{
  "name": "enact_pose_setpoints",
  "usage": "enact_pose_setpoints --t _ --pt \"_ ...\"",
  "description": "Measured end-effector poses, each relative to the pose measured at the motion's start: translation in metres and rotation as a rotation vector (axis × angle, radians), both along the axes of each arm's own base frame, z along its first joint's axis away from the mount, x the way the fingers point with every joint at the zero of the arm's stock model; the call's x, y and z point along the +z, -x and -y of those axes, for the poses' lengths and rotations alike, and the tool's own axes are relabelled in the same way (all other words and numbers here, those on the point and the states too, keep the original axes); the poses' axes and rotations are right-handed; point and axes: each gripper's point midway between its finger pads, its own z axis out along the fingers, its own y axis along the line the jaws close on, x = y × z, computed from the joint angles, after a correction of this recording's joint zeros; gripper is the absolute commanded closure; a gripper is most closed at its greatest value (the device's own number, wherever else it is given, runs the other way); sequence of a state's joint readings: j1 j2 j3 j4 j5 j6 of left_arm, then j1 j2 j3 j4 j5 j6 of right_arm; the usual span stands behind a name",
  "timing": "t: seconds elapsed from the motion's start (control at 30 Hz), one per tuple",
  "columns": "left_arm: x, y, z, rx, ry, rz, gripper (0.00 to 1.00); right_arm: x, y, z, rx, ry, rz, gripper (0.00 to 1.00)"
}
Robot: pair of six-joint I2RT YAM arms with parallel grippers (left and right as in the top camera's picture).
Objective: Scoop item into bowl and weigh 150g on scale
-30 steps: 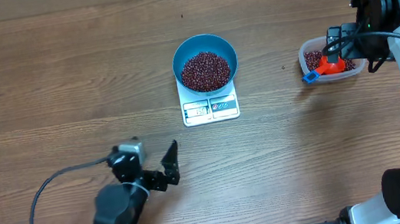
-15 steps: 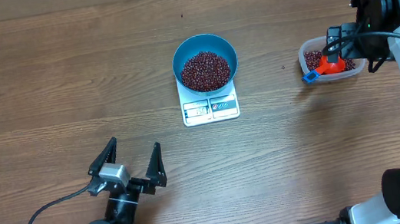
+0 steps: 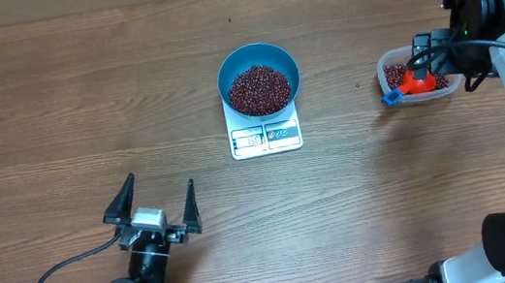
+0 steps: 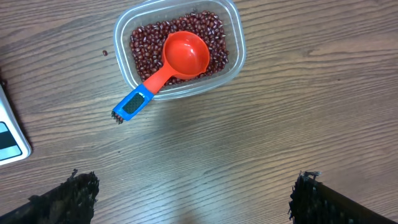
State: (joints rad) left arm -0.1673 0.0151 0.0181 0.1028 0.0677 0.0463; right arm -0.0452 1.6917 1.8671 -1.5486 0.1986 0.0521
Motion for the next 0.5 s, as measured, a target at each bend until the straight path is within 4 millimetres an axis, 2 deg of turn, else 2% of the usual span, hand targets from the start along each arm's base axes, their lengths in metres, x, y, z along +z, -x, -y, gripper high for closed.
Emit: enact_pose_setpoints --t 0.17,0.37,0.5 --pt "-0.009 -0.003 -0.008 0.05 -0.019 -0.034 0.0 0.0 0.0 0.0 0.0 0.0 0.0 0.0" --pt "-0.049 -0.005 -0.02 0.115 -0.046 -0.183 0.01 0.0 0.0 0.0 0.0 0.0 -0.001 0.0" --pt "-0.049 -0.006 -0.03 0.158 -0.04 -0.184 0.0 0.0 0.0 0.0 0.0 0.0 0.0 0.0"
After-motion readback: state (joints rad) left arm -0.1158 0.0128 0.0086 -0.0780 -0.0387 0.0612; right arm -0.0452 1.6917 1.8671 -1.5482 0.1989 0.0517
